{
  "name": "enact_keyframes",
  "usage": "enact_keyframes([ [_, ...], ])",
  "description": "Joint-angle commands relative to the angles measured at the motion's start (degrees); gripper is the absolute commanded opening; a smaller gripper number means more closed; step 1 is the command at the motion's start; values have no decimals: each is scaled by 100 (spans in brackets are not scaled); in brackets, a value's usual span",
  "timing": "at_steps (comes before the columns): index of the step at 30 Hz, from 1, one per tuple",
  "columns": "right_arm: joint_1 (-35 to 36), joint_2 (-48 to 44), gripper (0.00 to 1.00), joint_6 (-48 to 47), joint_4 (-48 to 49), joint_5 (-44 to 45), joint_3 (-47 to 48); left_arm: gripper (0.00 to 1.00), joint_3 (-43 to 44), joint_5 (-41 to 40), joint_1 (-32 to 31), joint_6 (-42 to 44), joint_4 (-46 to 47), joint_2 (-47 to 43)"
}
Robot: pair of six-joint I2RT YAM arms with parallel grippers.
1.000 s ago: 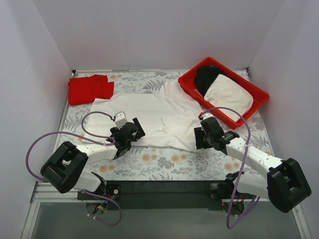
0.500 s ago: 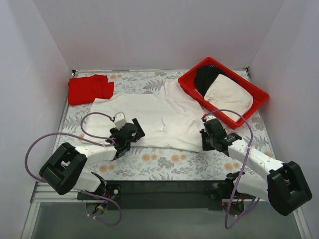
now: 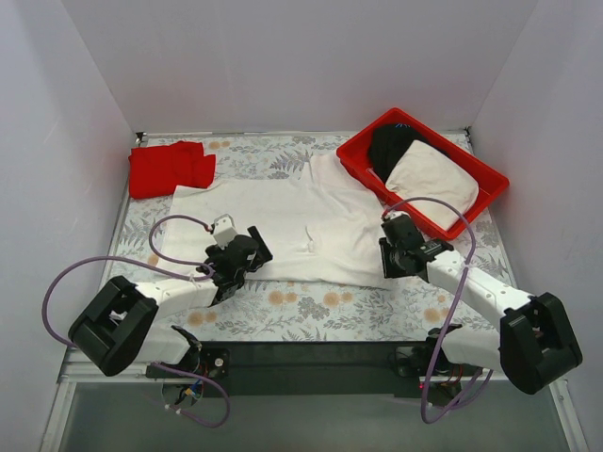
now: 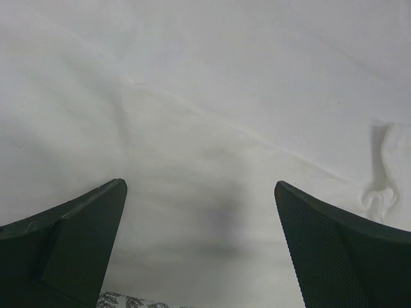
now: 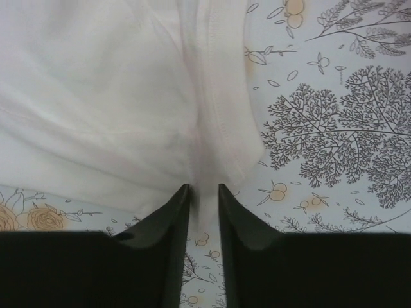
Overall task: Fold and stack the t-shirts
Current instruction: Fold the tshirt
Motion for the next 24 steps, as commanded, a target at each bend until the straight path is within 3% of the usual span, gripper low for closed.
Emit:
enact_keyframes([
  [1,-47,-156,29,-18,-587,668,365,93,-31,-180,-21,-64,-578,-169],
  [4,-47,-305,46,-61,-702,819,505,93,101,-171,-38,-12,-675,-319],
  [7,-38,-385,51,-149,-694,661,795,93,233,-215,-82,24,-807,-530],
  [14,-38,-96,54,-431,623,-709,1007,93,778,-497,-91,313,-922,-610],
  [18,-47,458,54,-449,1554,-1603,954,93,1155,-514,-83,437,-693,49],
  [24,-12,1381,49,-501,2461,-1827,928,93,1270,-514,-65,349,-464,1015],
])
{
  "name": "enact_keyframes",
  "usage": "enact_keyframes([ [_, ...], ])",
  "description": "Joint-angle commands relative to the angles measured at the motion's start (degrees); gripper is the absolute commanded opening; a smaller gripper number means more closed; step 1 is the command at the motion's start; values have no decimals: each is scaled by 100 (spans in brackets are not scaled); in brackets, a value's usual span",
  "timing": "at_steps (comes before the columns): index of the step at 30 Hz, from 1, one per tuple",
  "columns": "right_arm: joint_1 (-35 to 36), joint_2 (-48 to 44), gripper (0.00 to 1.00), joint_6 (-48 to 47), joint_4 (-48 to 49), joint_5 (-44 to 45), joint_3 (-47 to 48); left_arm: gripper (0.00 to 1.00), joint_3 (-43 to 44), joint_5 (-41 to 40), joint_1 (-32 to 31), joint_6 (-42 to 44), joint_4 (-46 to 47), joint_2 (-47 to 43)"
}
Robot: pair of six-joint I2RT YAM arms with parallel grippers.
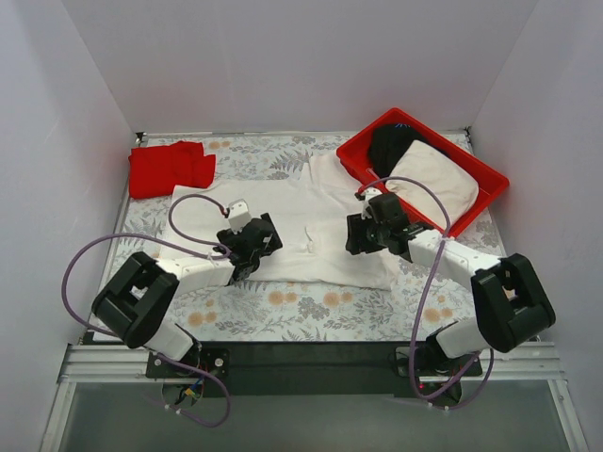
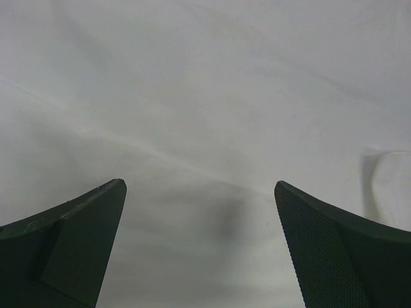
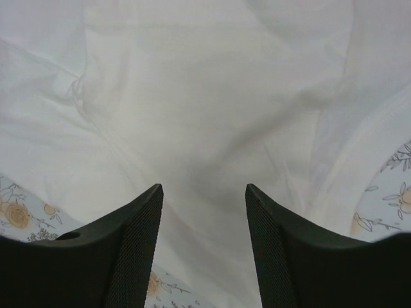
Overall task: Fold and stack the t-shirts
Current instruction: Fold the tshirt
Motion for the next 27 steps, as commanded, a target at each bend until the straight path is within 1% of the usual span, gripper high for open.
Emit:
enact_keyframes([
  [1,8,313,48,-134,841,-330,82,93,42,-213,-2,2,32,256],
  [3,8,568,48,-143,851,-312,29,94,-45,-195,-2,-34,23,291],
  [4,17,647,48,-143,1042,-312,20,93,-81,-186,-2,-51,32,283],
  [8,51,1068,46,-47,1080,-286,-32,93,-327,-125,-2,-157,14,160],
  [12,175,1140,45,129,1071,-171,-330,94,-564,-133,-2,-376,-144,11],
  [13,201,1122,45,217,1053,-171,-383,94,-634,-116,-2,-533,-283,-42],
  [17,280,904,45,384,913,-163,-656,93,-845,-28,-2,-815,-364,-174],
  [19,333,719,45,489,738,-171,-822,94,-924,-37,-2,-912,-671,-253],
  [22,412,543,46,612,579,-259,-990,94,-1021,-11,-2,-1097,-821,-481],
  [27,544,200,46,815,298,-391,-1113,94,-1197,270,-10,-1334,-1005,-911],
])
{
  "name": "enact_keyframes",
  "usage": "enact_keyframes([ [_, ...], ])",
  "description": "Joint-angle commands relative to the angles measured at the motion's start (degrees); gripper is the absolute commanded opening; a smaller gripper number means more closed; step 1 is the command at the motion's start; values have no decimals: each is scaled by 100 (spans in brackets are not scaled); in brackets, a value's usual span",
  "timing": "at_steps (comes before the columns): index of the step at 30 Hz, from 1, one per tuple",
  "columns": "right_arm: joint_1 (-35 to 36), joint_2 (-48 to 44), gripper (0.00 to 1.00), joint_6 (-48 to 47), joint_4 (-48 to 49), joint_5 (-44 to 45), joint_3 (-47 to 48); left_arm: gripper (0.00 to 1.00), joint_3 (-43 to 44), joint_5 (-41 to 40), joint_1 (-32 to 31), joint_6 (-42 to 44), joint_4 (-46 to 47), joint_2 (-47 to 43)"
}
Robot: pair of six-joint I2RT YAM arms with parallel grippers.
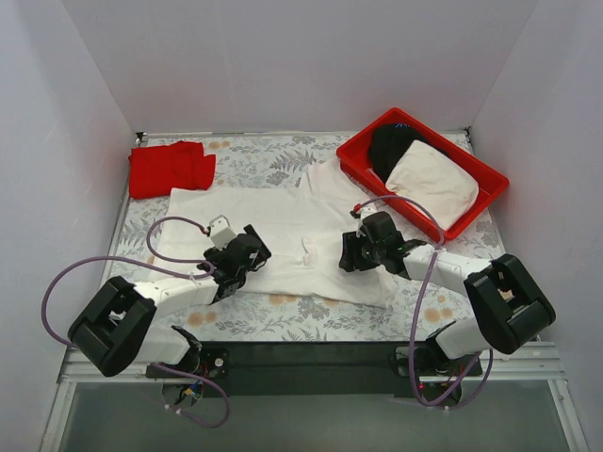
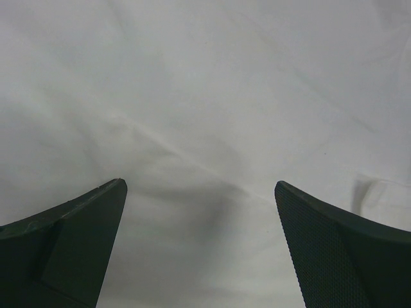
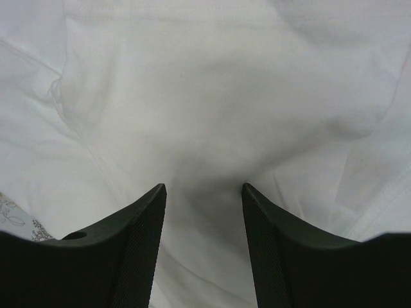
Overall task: Fold and stack the t-shirts
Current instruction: Fold the tshirt
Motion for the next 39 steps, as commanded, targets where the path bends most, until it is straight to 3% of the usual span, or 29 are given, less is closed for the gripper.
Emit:
enact_keyframes([
  [1,137,-126,47,297,-861,-210,-243,94,-288,279,-10,-375,-850,-217],
  [9,225,-548,47,411,-1194,-211,-350,94,-604,588,-81,-639,-1131,-771],
  [15,278,-996,49,201,-1494,184,107,94,-148,280,-81,-244,-1307,-1184],
  [22,234,-427,51,-133,-1442,765,810,94,485,51,-46,362,-851,-518],
  [31,217,382,51,-336,-958,968,1215,94,749,174,51,469,-253,713],
  [39,76,682,51,-213,-896,1038,943,94,284,341,60,214,-288,416],
])
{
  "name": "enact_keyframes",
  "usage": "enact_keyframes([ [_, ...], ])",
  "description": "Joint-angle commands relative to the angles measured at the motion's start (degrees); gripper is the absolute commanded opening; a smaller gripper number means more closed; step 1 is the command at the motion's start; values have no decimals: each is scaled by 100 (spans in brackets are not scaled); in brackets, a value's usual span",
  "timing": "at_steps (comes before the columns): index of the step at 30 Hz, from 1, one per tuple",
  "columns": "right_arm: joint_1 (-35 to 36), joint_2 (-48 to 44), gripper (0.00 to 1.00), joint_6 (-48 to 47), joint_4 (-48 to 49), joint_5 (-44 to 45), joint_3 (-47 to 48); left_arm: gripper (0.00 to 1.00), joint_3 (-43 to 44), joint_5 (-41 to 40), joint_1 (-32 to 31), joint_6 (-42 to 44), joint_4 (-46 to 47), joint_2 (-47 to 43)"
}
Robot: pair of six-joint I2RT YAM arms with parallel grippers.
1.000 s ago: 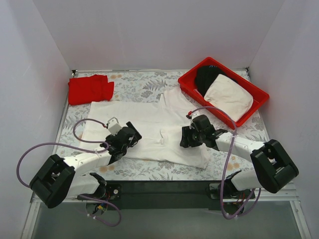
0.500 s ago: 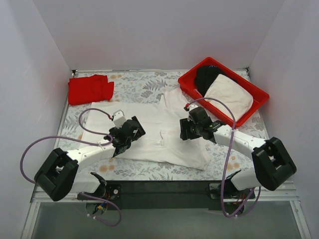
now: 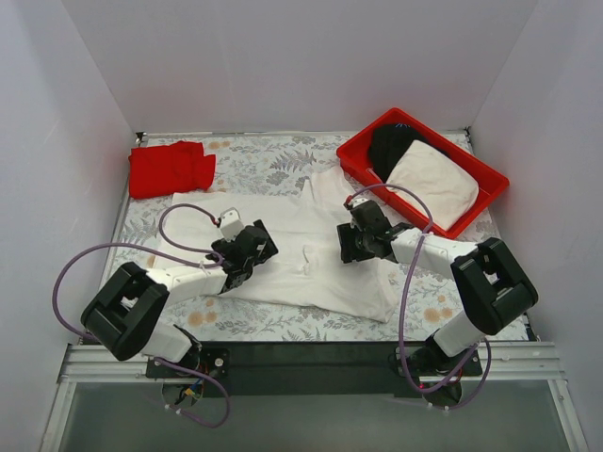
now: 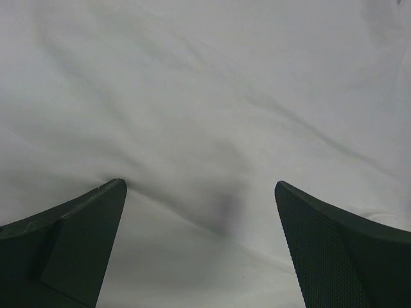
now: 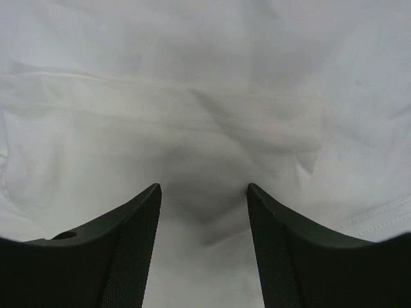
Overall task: Fold and stack the t-shirts
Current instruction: Fold the tshirt
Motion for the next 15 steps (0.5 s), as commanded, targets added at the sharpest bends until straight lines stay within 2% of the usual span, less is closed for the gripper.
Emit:
enact_keyframes([
  [1,-81,105,51,17,203,131,-130,94,-305,188,36,-197,-198,-195],
  [15,-90,44,51,175,282,-158,-754,94,-1025,312,-17,-619,-681,-1117],
])
